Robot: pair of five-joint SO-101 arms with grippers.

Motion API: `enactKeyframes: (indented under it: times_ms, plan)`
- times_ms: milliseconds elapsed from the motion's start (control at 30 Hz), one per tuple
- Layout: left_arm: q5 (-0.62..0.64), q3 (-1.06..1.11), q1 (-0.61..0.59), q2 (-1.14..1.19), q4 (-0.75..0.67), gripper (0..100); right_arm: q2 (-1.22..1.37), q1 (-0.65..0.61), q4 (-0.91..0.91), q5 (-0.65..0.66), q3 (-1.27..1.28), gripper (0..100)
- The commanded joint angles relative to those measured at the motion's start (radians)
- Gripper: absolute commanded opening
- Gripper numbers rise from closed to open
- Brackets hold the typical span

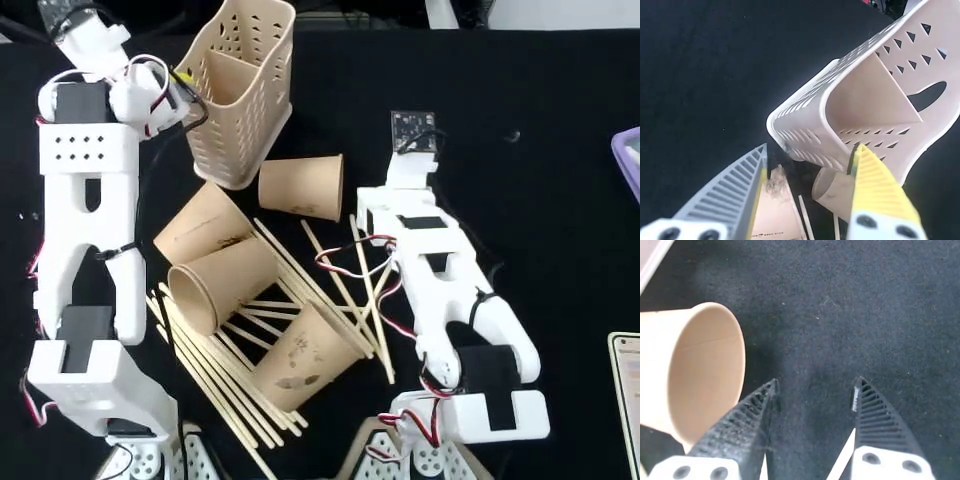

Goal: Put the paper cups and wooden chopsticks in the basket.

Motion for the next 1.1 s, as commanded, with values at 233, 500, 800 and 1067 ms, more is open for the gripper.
enactKeyframes:
  times_ms: [233,500,800,1067]
  plan:
    - [0.018,-0.140,0.027,-0.015,0.038,27,0.001,-0.011,-0.021,0.011,-0.051,24.0]
    - [0.066,-0.147,0.031,0.025,-0.012,27,0.001,-0.011,-0.021,0.011,-0.051,24.0]
    - [0.063,-0.065,0.028,0.133,-0.054,26,0.002,-0.011,-0.023,0.011,-0.051,24.0]
    - [-0.224,-0.151,0.045,0.161,-0.121,4,0.002,-0.011,-0.025,0.011,-0.050,24.0]
